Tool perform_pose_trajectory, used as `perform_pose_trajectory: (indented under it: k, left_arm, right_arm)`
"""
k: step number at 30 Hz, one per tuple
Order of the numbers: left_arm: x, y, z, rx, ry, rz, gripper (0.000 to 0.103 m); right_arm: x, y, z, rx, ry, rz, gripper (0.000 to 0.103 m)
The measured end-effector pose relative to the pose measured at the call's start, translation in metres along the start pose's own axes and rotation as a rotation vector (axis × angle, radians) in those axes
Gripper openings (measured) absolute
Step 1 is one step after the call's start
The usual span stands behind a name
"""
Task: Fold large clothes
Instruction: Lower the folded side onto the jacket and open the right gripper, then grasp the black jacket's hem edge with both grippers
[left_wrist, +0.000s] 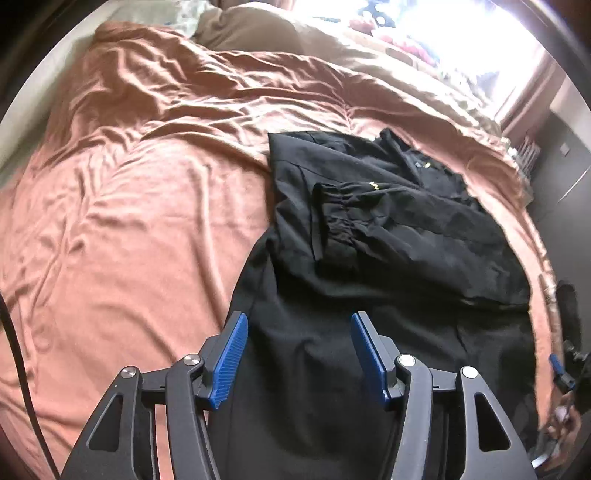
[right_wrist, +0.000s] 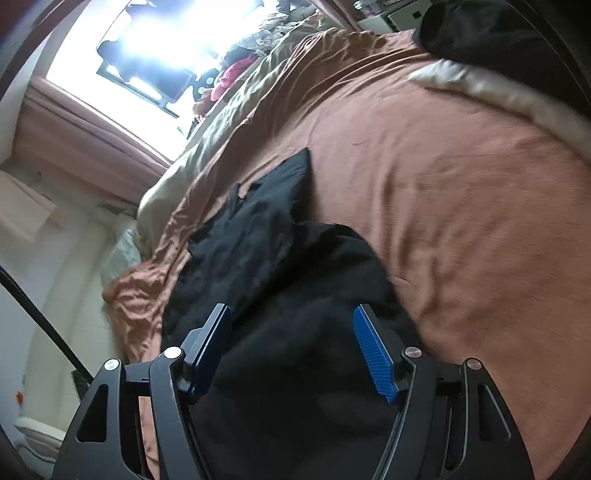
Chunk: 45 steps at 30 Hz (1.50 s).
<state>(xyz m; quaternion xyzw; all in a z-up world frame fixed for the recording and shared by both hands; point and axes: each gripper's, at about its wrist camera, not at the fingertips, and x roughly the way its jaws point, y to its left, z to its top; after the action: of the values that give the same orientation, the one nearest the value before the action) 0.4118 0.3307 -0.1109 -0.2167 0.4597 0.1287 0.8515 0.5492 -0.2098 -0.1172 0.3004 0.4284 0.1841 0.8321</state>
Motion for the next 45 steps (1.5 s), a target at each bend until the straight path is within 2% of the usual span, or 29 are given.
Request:
perform_pose_trajectory:
  k: [8, 11, 15, 18, 21, 31, 41, 45]
  left_arm:
    - [-0.045, 0.016, -0.047, -0.03, -0.063, -0.044, 0.064]
    - [-0.052, 0.021, -0.068, -0.017, -0.065, -0.034, 0.065]
    - [-0.059, 0.028, -0.094, -0.002, -0.073, -0.069, 0.065]
    - [-0.059, 0.033, -0.112, 0.006, -0.042, -0.049, 0.065]
    - [-0.067, 0.041, -0.132, -0.024, -0.059, -0.072, 0.065]
    - [-0.071, 0.064, -0.193, -0.082, -0.048, -0.133, 0.065]
    - [-0.062, 0.084, -0.227, -0.108, -0.014, -0.168, 0.064]
    - [-0.064, 0.096, -0.236, -0.159, -0.019, -0.245, 0.064]
  right_arm:
    - [-0.07, 0.002, -0.017, -0.086, 0.011, -0.062, 0.067]
    - [-0.088, -0.002, -0.024, -0.105, 0.014, -0.079, 0.067]
    - [-0.106, -0.008, -0.034, -0.111, 0.037, -0.134, 0.067]
    - [-0.124, -0.009, -0.041, -0.121, 0.022, -0.124, 0.067]
    - [-0.138, -0.013, -0.05, -0.137, 0.014, -0.131, 0.067]
    - [-0.156, -0.034, -0.083, -0.218, 0.064, -0.156, 0.067]
    - [-0.142, -0.062, -0.108, -0.257, 0.129, -0.096, 0.067]
    - [-0.13, -0.073, -0.107, -0.227, 0.139, -0.012, 0.067]
